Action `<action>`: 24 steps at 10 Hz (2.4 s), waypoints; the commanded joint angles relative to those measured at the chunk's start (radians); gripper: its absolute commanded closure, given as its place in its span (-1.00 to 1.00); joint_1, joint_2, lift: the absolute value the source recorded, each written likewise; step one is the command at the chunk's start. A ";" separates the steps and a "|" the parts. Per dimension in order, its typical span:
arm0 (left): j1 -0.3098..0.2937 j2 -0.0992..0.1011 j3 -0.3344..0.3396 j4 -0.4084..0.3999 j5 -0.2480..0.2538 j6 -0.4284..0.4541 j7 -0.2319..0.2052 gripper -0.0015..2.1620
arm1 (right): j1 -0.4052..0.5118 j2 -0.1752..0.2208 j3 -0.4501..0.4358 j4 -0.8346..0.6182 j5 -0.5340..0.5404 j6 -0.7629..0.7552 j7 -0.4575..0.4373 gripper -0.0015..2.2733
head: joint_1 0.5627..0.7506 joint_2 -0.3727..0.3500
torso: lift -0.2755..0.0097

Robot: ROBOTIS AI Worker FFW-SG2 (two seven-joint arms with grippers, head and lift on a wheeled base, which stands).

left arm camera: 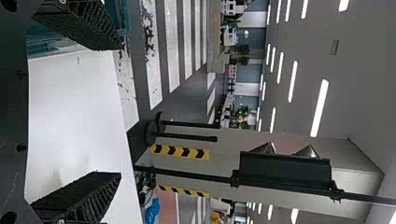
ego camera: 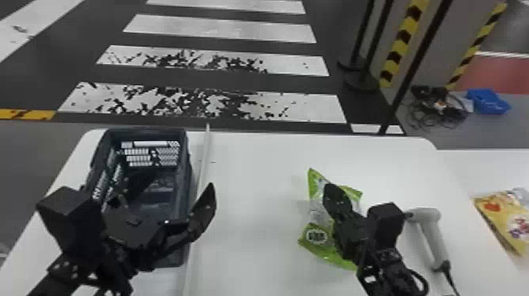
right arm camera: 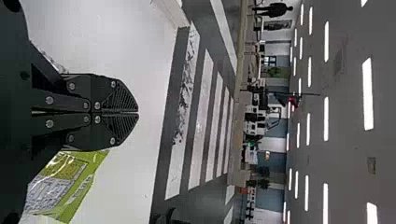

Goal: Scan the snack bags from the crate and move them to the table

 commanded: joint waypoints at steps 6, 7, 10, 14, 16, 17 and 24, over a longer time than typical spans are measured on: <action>0.015 0.001 0.024 -0.007 0.010 -0.023 0.001 -0.97 | -0.017 -0.021 0.005 0.141 0.030 -0.152 -0.046 0.97 | 0.41 -0.23 | 0.27; 0.020 -0.001 0.030 -0.005 0.011 -0.023 0.003 -0.97 | -0.018 -0.021 0.006 0.158 0.032 -0.149 -0.046 0.97 | 0.41 -0.23 | 0.27; 0.037 -0.001 0.041 -0.008 0.011 -0.054 0.001 -0.97 | -0.034 -0.026 0.006 0.221 0.056 -0.164 0.026 0.97 | 0.41 -0.20 | 0.27; 0.046 -0.004 0.042 -0.008 0.011 -0.072 -0.002 -0.97 | -0.035 -0.072 0.020 0.274 0.072 -0.167 0.115 0.97 | 0.41 -0.13 | 0.27; 0.051 -0.004 0.042 -0.008 0.011 -0.078 -0.006 -0.97 | -0.024 -0.101 0.014 0.274 0.070 -0.177 0.135 0.97 | 0.41 -0.14 | 0.27; 0.052 -0.004 0.042 -0.008 0.011 -0.094 -0.006 -0.97 | -0.017 -0.115 0.003 0.273 0.069 -0.186 0.147 0.97 | 0.41 -0.16 | 0.27; 0.055 -0.019 0.044 -0.011 0.011 -0.097 -0.011 -0.97 | 0.068 -0.190 -0.046 0.217 0.013 -0.256 0.242 0.97 | 0.41 -0.31 | 0.27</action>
